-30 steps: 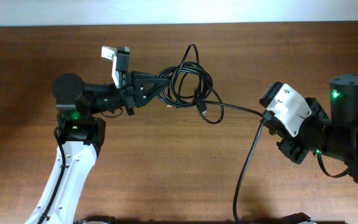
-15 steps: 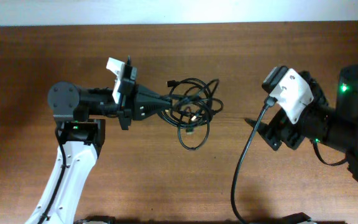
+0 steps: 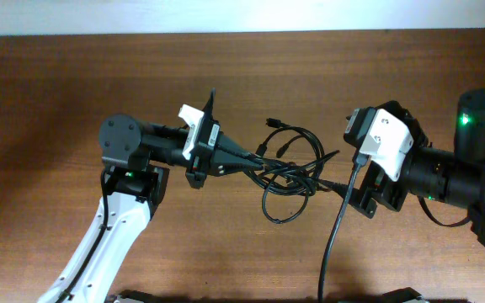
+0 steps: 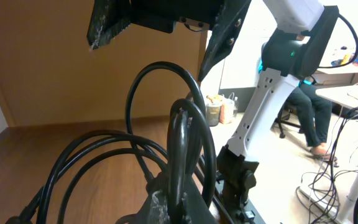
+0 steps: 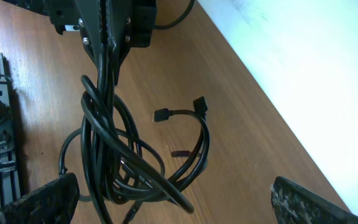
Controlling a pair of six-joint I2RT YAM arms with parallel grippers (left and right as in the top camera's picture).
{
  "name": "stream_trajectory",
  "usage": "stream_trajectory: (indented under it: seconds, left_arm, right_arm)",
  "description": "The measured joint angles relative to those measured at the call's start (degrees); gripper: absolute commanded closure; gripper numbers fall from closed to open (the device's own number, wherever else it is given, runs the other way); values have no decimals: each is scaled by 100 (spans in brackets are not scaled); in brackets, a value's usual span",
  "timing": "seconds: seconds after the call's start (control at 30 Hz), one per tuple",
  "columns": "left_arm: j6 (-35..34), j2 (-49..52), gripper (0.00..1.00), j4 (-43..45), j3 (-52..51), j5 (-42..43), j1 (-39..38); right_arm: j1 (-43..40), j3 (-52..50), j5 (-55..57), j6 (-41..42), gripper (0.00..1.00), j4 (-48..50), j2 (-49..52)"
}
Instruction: Untangle cables
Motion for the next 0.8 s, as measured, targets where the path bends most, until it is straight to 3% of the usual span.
stream_trajectory:
  seconds: [0.33, 0.63, 0.73, 0.8]
  left_arm:
    - [269, 0, 100, 7, 0, -166, 0]
    - [299, 0, 100, 4, 0, -1633, 0]
    - [-155, 0, 100, 2, 0, -2173, 0]
    - [-656, 0, 100, 55, 0, -2686, -24]
  right_arm:
    - [0, 0, -105, 7, 3, -367, 0]
    - [0, 0, 350, 140, 2, -710, 0]
    - [0, 0, 503, 859, 1, -450, 2]
    - [0, 0, 525, 2203, 1, -72, 59]
